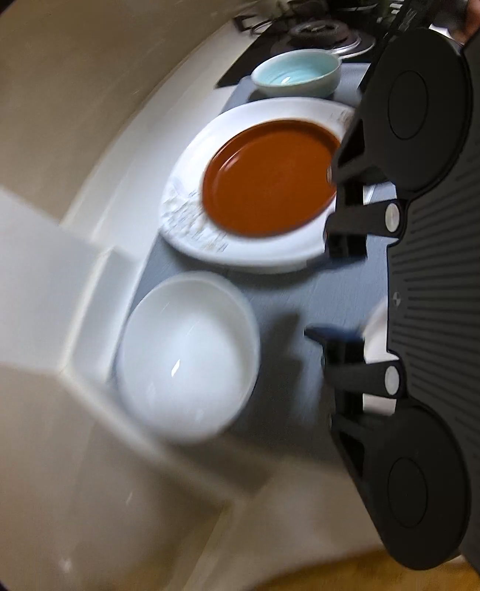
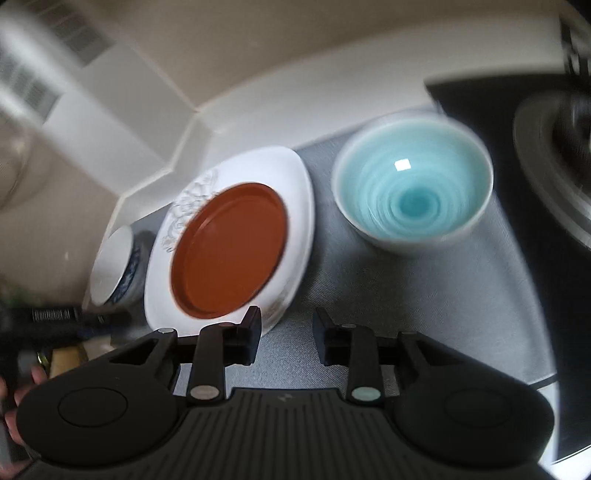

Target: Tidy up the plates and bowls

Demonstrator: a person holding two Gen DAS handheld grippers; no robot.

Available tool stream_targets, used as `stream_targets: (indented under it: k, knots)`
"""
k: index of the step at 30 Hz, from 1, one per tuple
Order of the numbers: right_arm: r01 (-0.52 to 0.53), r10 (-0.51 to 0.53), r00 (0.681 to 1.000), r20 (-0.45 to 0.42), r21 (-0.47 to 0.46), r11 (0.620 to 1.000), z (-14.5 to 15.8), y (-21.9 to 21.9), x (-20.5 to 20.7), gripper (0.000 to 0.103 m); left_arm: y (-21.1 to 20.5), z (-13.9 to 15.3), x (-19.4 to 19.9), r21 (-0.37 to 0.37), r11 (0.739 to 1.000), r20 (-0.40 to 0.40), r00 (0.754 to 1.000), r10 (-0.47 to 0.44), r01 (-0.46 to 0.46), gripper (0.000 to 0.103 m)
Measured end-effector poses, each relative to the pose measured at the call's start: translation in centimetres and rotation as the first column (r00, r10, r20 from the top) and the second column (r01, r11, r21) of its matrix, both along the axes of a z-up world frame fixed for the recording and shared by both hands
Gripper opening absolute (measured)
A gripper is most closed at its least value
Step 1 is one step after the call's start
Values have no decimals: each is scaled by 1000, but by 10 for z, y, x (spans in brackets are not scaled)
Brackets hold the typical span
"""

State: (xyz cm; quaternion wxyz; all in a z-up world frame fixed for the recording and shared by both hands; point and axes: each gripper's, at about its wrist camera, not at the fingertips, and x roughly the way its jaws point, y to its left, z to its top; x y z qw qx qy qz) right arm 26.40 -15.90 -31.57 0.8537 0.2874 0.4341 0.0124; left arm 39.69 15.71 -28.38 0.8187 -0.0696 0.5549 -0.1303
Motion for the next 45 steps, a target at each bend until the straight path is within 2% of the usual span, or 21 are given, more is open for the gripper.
stream_targets:
  k: [4,7,9,12,14,17,19,21,23,26,30,31,33,39,43,45]
  knots:
    - [-93,93,995,19,28,995,16,18,17,35,36,13,-3,-26,994,62,993,103,-101,52]
    - [-159,158,986,46,22,987,26,43,43,38,64,13,1,-72,969,81,967,243,-237,66]
    - [-182,180,983,46,53,982,28,59,64,39,75,10,6,-112,952,62,954,293,-285,66]
    - [-199,193,979,61,116,973,29,83,91,41,78,6,14,-169,940,64,948,311,-297,62]
    - [-214,206,976,65,137,967,27,100,112,46,75,1,20,-182,938,61,948,312,-297,48]
    - [-215,212,977,37,179,960,20,118,143,46,76,-12,28,-198,922,33,938,346,-333,38]
    - [-214,212,977,27,173,962,17,126,157,47,77,-20,32,-186,912,23,927,375,-365,38]
    - [-213,216,976,1,162,964,12,132,167,48,81,-28,33,-207,895,-2,915,403,-395,37]
    - [-207,214,977,-20,180,962,4,134,173,48,83,-33,33,-226,886,-13,911,413,-405,33]
    - [-242,252,967,-14,240,940,-5,139,184,48,79,-34,34,-188,901,30,915,402,-390,33]
    - [-275,286,957,-42,174,946,-10,151,195,46,73,-33,36,-180,918,50,929,366,-352,18]
    - [-272,284,958,-50,164,948,-12,153,197,33,71,-33,37,-175,921,49,932,360,-347,17]
    - [-257,268,961,-65,140,956,-15,153,199,16,69,-32,40,-158,927,48,935,352,-340,17]
    - [-285,300,950,-86,151,946,-14,150,195,16,68,-34,39,-146,935,23,944,329,-322,17]
    - [-309,328,938,-111,161,937,-6,155,184,16,65,-26,23,-84,950,18,953,303,-301,18]
    - [-328,348,930,-116,160,931,-5,158,179,16,66,-27,17,-81,953,15,956,294,-292,18]
